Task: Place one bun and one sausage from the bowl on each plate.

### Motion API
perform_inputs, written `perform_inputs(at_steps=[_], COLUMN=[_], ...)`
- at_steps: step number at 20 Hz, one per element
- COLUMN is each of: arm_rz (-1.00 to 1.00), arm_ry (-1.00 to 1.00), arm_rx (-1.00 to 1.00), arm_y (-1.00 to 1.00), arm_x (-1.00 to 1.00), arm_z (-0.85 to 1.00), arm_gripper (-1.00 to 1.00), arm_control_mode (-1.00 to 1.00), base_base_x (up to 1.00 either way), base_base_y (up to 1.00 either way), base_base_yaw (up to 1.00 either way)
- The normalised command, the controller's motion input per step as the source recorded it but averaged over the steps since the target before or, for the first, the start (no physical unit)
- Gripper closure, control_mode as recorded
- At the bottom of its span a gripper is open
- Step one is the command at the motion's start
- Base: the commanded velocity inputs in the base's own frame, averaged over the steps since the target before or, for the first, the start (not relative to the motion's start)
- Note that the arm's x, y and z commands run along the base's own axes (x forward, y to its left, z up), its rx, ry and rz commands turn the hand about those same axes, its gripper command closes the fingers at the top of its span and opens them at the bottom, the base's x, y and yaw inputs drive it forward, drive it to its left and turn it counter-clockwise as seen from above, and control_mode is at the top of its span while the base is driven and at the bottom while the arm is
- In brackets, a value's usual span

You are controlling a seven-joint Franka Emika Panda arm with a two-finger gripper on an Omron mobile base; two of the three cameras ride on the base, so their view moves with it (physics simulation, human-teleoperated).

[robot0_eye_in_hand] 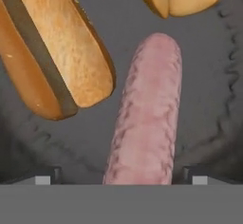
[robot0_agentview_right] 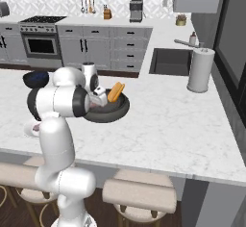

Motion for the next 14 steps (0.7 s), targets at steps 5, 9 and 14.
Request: perform_inputs(at_steps=[5,9,14], arm_rz=[0.0,-0.04,-0.1], arm_ry=[0.02,-0.01,-0.18], arm_rx=[0.0,0.02,0.0], arm_y=[0.0,0.0,0.0], arm_x=[-0.02,-0.56,-0.99], arm_z=[-0.26,0.27,0.96], arm_gripper=[1.0,1.0,1.0], arm_control_mode=[-1.0,-1.0,-1.0], base_base_x=[0.0,0.0,0.0], base_base_y=[0.0,0.0,0.0], base_base_yaw=[0.0,0.0,0.0])
